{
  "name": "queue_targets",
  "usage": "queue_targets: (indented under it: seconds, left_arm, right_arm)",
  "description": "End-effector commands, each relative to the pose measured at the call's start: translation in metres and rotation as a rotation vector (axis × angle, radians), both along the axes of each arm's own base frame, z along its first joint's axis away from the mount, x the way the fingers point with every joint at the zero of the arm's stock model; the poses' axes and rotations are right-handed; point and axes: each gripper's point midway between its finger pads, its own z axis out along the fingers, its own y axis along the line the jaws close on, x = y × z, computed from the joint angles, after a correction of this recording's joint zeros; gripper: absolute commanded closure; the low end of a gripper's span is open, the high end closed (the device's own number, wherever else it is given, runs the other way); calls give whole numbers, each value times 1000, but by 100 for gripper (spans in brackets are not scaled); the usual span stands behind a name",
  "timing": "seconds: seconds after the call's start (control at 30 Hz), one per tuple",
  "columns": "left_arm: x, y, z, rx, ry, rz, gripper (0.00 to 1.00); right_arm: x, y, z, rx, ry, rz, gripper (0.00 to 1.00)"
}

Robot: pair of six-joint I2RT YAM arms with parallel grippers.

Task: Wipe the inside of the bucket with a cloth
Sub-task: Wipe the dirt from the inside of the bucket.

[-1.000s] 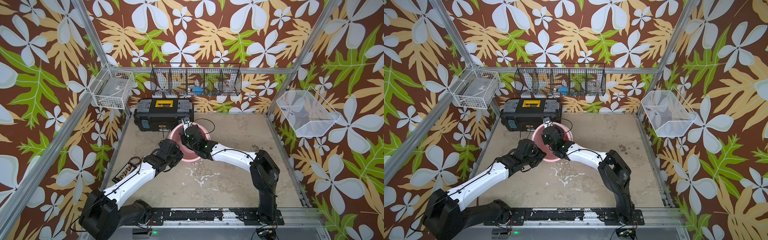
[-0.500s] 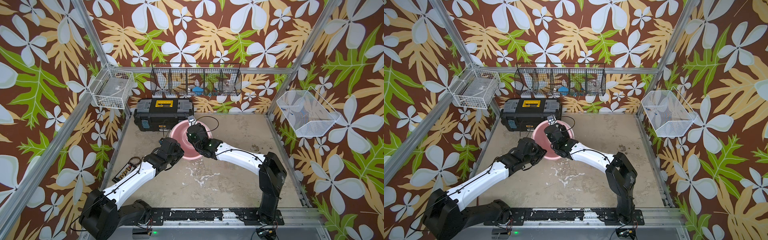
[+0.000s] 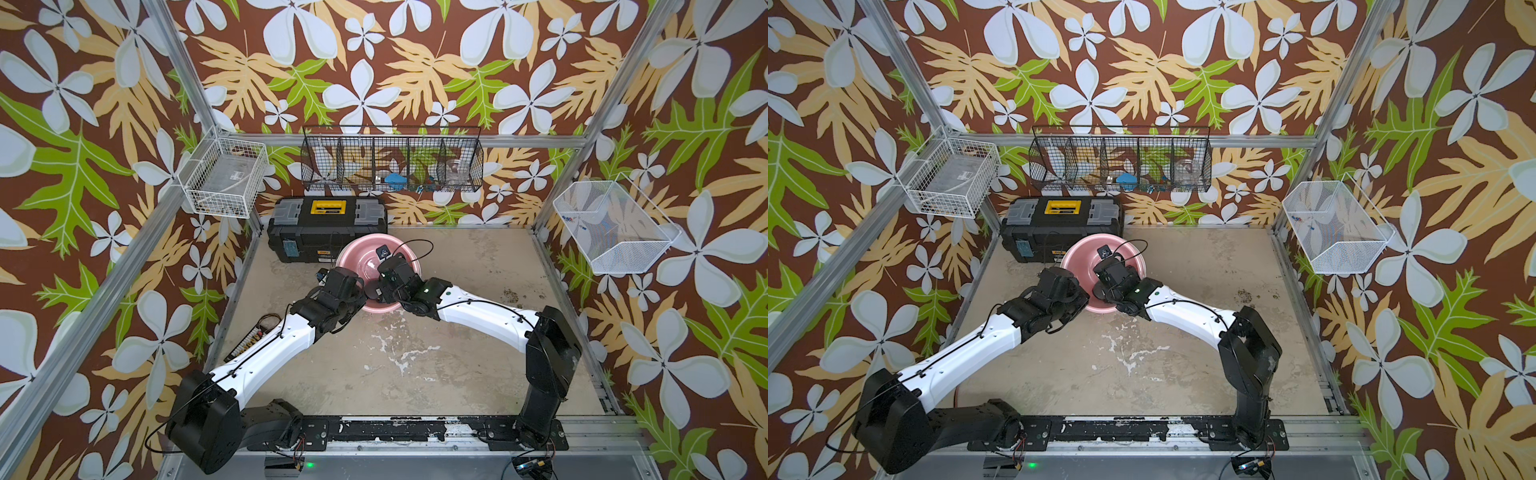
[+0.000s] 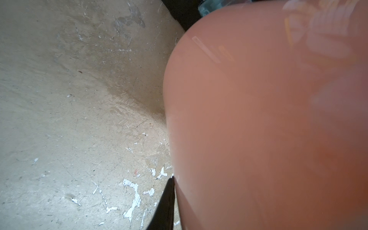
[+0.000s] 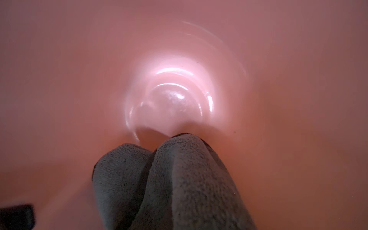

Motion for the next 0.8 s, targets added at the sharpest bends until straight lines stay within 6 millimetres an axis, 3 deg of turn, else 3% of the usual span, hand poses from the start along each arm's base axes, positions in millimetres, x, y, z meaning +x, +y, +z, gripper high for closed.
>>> queue_targets:
  seconds: [0.0, 0.13, 0.27, 0.43, 0.53, 0.6, 0.67, 0.77]
  left_arm:
    - [12, 3, 13, 19, -63, 20, 100]
    - [15, 5, 15, 41, -78, 25, 100]
    - [18, 7, 14, 66, -82, 28, 100]
    - [17, 8, 14, 75, -92, 20, 100]
    - [16, 7, 13, 73, -96, 10, 100]
    - [14, 6, 12, 70, -95, -4, 100]
    - [13, 4, 9, 67, -91, -22, 100]
    - [12, 0, 4, 65, -79, -47, 100]
  right_arm:
    - [-26, 15, -10, 63, 150, 114, 100]
    - [-55, 25, -3, 165, 242, 236, 100]
    - [-76, 20, 25, 293, 246, 304, 100]
    - [-85, -14, 106, 474, 11, 289, 100]
    - [-76, -50, 158, 523, -194, 172, 100]
    - [-72, -63, 187, 538, -287, 132, 100]
    - [-68, -62, 208, 543, -333, 137, 100]
    - [-57, -47, 219, 533, -336, 157, 100]
